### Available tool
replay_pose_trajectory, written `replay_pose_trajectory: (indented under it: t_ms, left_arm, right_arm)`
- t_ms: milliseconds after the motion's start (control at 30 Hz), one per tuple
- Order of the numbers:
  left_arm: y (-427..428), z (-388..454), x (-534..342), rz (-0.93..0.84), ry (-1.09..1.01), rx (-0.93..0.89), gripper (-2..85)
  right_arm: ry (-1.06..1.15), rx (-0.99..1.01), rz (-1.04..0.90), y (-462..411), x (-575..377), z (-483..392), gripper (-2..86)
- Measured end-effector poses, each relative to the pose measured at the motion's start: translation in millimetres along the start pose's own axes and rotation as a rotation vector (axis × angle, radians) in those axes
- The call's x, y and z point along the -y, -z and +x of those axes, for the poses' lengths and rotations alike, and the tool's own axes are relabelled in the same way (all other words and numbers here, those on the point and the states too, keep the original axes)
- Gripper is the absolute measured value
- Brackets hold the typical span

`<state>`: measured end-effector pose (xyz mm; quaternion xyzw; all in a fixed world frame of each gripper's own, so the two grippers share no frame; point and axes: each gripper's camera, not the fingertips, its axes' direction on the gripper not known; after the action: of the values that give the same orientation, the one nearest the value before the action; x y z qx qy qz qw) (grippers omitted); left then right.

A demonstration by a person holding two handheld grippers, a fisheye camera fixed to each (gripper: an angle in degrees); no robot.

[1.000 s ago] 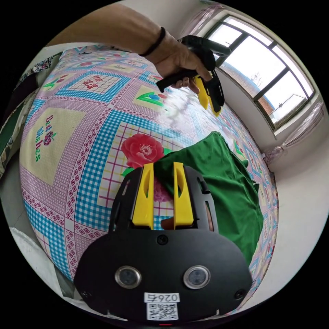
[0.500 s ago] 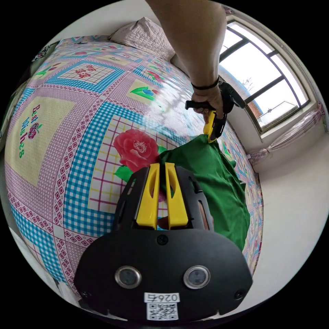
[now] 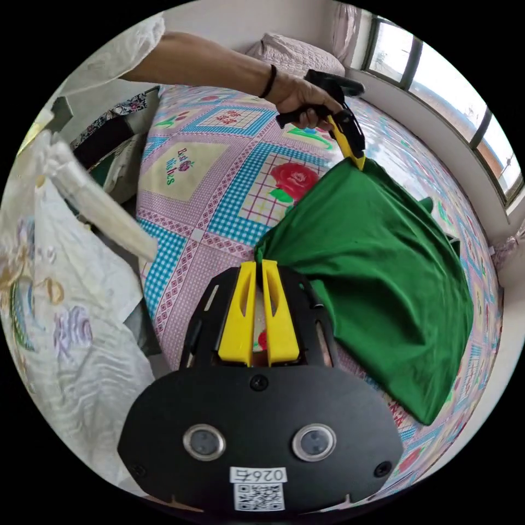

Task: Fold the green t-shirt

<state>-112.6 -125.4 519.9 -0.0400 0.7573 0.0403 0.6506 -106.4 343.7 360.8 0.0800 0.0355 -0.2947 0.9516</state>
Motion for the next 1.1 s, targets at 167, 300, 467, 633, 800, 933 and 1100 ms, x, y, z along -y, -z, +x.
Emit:
replay_pose_trajectory:
  t_ms: [167,300,467,633,800,933,1100]
  left_arm:
    - [1,-6,-146,0.097,0.115,-0.171,0.4]
    - [14,25,-212,0.204,0.085,-0.286,0.4]
    - [48,80,-183,0.27,-0.101,-0.33,0.4]
    - [29,98,-40,0.199,-0.219,-0.444,0.5]
    - [-30,88,113,0.122,-0.178,-0.424,0.5]
    - [-91,56,201,0.097,-0.046,-0.392,0.5]
    - [-143,10,249,0.072,0.116,-0.435,0.6]
  right_arm:
    - [-0.111,0.315,0.0,71,-74,27,-1.4]
    - [-0.232,0.513,0.11,128,-128,60,-1.4]
    - [-0.473,0.511,0.425,212,-203,131,-1.3]
    - [-0.645,0.366,0.659,246,-249,228,-1.3]
    - [-0.845,0.307,0.712,239,-278,343,-1.3]
    - [-1.023,0.281,0.695,225,-295,426,-1.3]
    - [-1.131,0.28,0.575,201,-294,488,-1.2]
